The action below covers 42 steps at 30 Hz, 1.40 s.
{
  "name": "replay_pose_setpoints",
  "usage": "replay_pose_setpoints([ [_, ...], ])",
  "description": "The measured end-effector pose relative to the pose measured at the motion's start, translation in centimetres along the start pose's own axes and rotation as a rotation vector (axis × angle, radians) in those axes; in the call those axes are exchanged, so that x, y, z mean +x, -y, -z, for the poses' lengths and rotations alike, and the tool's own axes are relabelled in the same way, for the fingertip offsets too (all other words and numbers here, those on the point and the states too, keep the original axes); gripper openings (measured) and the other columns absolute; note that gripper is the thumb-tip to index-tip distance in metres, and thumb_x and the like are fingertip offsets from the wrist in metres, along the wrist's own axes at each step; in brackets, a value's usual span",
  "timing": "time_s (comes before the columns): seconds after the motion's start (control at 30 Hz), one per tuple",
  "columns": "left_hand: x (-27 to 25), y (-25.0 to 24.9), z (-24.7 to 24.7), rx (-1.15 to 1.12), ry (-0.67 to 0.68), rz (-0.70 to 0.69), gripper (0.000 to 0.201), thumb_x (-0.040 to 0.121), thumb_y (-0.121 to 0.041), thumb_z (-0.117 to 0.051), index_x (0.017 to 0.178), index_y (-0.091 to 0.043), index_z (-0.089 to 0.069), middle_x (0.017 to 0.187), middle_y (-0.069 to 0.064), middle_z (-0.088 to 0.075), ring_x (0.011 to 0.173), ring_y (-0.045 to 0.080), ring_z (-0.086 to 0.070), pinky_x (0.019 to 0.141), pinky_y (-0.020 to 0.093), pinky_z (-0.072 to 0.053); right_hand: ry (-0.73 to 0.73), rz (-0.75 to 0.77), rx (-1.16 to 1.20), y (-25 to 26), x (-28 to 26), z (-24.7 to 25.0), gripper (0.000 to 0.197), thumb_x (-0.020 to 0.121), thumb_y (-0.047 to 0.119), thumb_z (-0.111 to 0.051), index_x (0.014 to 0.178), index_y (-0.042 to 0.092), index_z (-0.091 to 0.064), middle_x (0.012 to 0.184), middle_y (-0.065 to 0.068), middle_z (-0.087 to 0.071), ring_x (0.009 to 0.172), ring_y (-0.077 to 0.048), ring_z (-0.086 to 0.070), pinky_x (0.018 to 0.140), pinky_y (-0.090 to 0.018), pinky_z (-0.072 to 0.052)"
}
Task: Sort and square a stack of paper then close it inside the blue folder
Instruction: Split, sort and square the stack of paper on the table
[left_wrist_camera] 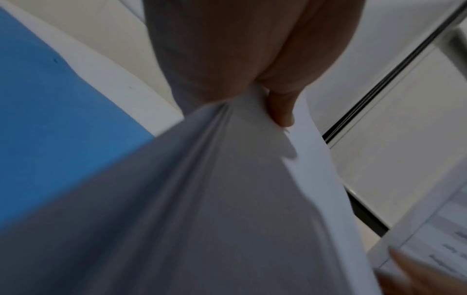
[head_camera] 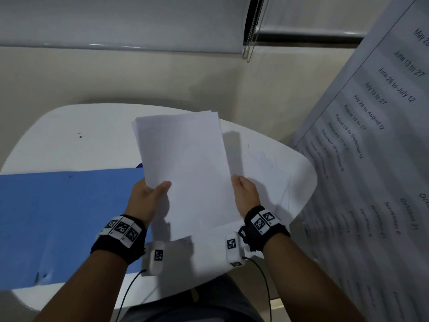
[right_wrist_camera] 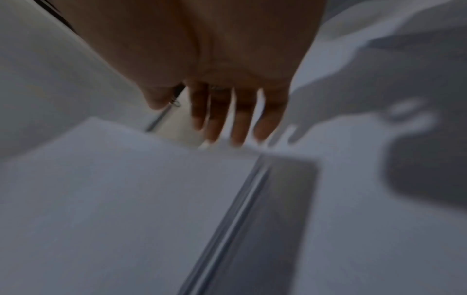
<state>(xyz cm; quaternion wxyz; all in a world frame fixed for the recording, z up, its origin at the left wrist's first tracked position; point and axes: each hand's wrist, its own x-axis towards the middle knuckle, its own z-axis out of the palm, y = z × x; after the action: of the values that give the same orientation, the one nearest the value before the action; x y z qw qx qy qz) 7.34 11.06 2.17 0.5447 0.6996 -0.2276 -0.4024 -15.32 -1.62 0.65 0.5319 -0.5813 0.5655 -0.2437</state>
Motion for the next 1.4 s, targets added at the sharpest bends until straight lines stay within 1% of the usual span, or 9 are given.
replay_pose_setpoints([
  [0.07, -0.1, 0.4, 1.4, 0.029, -0.049, 0.014, 0.026, 0.075, -0.037, -0.072, 0.093, -0.017, -0.069, 0.085, 0.004, -0.070, 0.078, 0.025, -0.064, 0.070, 0.039, -0.054, -0.150, -0.176, -0.235, -1.4, 0.7, -0.1, 0.035, 0.095, 0.043, -0.054, 0.116, 0.015, -0.059, 0.117, -0.002, -0.061, 0.106, -0.020, -0.056, 0.088, -0.032, -0.045],
  [0.2, -0.1, 1.2, 5.1, 0.080, -0.087, 0.042, 0.021, 0.084, -0.029, -0.077, 0.098, -0.016, -0.070, 0.092, 0.009, -0.073, 0.083, 0.029, -0.068, 0.075, 0.047, -0.057, -0.141, -0.513, -0.625, -2.7, 0.7, -1.9, 0.102, 0.081, 0.056, -0.066, 0.152, 0.010, -0.010, 0.160, -0.011, -0.012, 0.144, -0.036, -0.013, 0.108, -0.055, -0.027],
  [0.37, -0.5, 1.8, 8.5, 0.048, -0.121, 0.055, 0.023, 0.083, -0.028, -0.078, 0.101, -0.015, -0.071, 0.092, 0.010, -0.072, 0.082, 0.029, -0.066, 0.071, 0.042, -0.054, -0.065, -0.558, -0.676, -3.6, 1.5, -4.7, 0.118, 0.076, 0.042, -0.079, 0.153, 0.006, 0.003, 0.161, -0.017, 0.001, 0.146, -0.038, -0.013, 0.109, -0.054, -0.032],
  [0.5, -0.8, 1.0, 9.1, -0.005, -0.125, 0.044, 0.018, 0.091, -0.015, -0.070, 0.108, -0.008, -0.069, 0.090, 0.010, -0.070, 0.079, 0.026, -0.063, 0.069, 0.036, -0.052, -0.109, -0.513, -0.499, -3.4, 1.9, -4.7, 0.099, 0.077, 0.027, -0.081, 0.149, 0.004, -0.017, 0.147, -0.020, -0.038, 0.128, -0.035, -0.049, 0.100, -0.043, -0.047],
  [0.63, -0.9, 0.4, 9.0, -0.020, -0.094, 0.038, 0.008, 0.091, -0.013, -0.069, 0.098, -0.010, -0.066, 0.081, 0.006, -0.065, 0.072, 0.024, -0.059, 0.065, 0.034, -0.050, -0.243, -0.532, -0.434, -4.0, 1.1, -2.8, 0.057, 0.086, 0.016, -0.067, 0.136, -0.001, -0.044, 0.129, -0.018, -0.058, 0.112, -0.033, -0.060, 0.089, -0.034, -0.051],
  [0.9, -0.9, -0.5, 8.6, -0.088, -0.014, 0.018, 0.022, 0.090, -0.015, -0.072, 0.110, -0.006, -0.067, 0.092, 0.008, -0.070, 0.079, 0.024, -0.064, 0.069, 0.036, -0.052, -0.309, -0.752, -0.752, -6.6, 0.0, 0.6, 0.067, 0.087, 0.039, -0.062, 0.142, 0.010, -0.035, 0.147, -0.013, -0.031, 0.127, -0.037, -0.033, 0.103, -0.049, -0.033],
  [1.0, -1.0, -0.6, 8.8, -0.069, -0.004, 0.013, 0.034, 0.078, -0.028, -0.075, 0.103, -0.006, -0.068, 0.084, 0.005, -0.068, 0.073, 0.023, -0.062, 0.065, 0.037, -0.051, -0.356, -0.665, -0.798, -6.5, 0.0, 0.5, 0.055, 0.087, 0.036, -0.061, 0.134, 0.012, -0.044, 0.140, -0.013, -0.037, 0.122, -0.037, -0.037, 0.102, -0.050, -0.035],
  [1.13, -1.0, -0.6, 8.8, -0.070, -0.026, 0.022, 0.039, 0.075, -0.032, -0.074, 0.103, -0.006, -0.068, 0.079, 0.003, -0.068, 0.071, 0.025, -0.061, 0.064, 0.038, -0.051, -0.368, -0.598, -0.655, -6.1, 0.4, 0.3, 0.081, 0.076, 0.037, -0.077, 0.140, 0.017, -0.031, 0.147, -0.012, -0.031, 0.128, -0.038, -0.036, 0.100, -0.054, -0.040],
  [1.4, -0.7, -0.5, 7.5, -0.062, -0.076, 0.025, 0.020, 0.091, -0.014, -0.069, 0.110, -0.006, -0.069, 0.089, 0.008, -0.072, 0.078, 0.028, -0.066, 0.069, 0.039, -0.053, -0.363, -0.400, -0.827, -5.7, 0.1, -1.1, 0.066, 0.085, 0.023, -0.070, 0.139, 0.011, -0.035, 0.147, -0.016, -0.032, 0.130, -0.036, -0.036, 0.103, -0.047, -0.041],
])
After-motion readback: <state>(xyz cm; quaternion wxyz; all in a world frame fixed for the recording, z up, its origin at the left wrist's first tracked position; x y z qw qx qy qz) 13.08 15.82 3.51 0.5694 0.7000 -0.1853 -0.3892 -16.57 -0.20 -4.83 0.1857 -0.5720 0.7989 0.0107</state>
